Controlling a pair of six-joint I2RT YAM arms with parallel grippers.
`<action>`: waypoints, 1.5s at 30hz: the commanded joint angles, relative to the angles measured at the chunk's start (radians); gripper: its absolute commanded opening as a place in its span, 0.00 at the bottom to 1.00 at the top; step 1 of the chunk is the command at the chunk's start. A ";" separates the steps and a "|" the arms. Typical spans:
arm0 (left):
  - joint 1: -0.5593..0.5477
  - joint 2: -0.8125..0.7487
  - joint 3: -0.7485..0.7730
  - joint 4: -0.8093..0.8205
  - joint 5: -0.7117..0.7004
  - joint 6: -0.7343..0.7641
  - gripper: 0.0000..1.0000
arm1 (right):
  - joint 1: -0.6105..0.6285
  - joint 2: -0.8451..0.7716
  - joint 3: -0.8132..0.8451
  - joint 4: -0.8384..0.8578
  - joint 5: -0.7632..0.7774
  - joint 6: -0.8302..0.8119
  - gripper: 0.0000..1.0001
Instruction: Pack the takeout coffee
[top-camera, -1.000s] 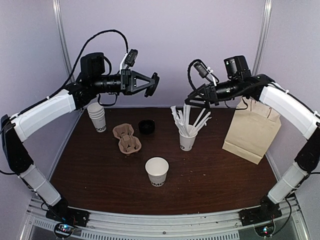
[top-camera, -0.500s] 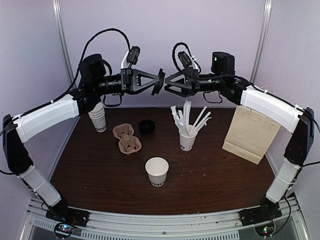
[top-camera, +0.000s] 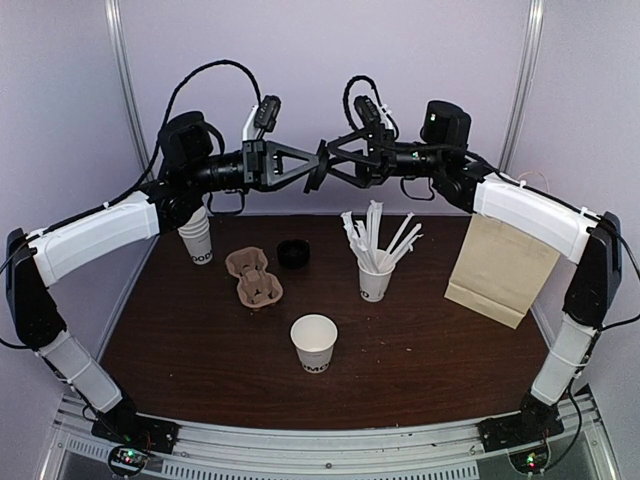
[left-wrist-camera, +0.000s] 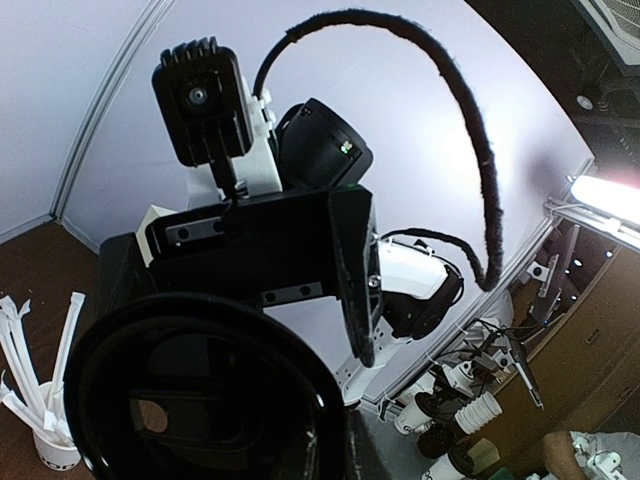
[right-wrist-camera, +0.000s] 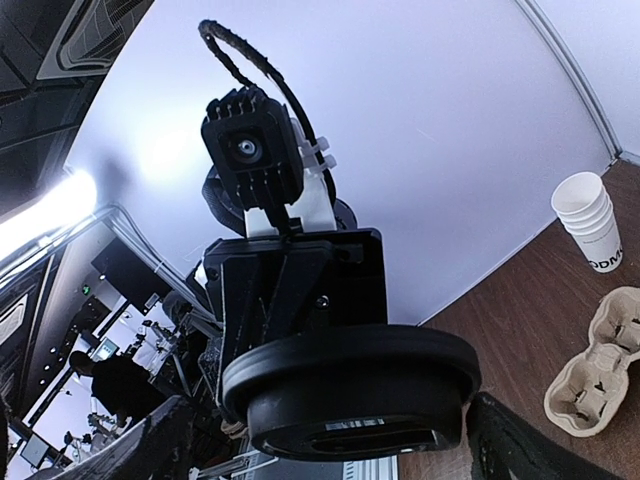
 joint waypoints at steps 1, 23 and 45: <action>-0.007 -0.020 -0.007 0.055 0.001 -0.005 0.10 | 0.016 0.009 -0.007 0.063 -0.015 0.024 0.93; -0.007 -0.017 -0.020 0.063 -0.014 -0.010 0.20 | 0.030 0.000 -0.053 0.121 -0.029 0.043 0.66; -0.006 -0.127 -0.262 -1.006 -0.708 0.516 0.52 | -0.010 -0.176 -0.113 -0.783 0.086 -0.828 0.67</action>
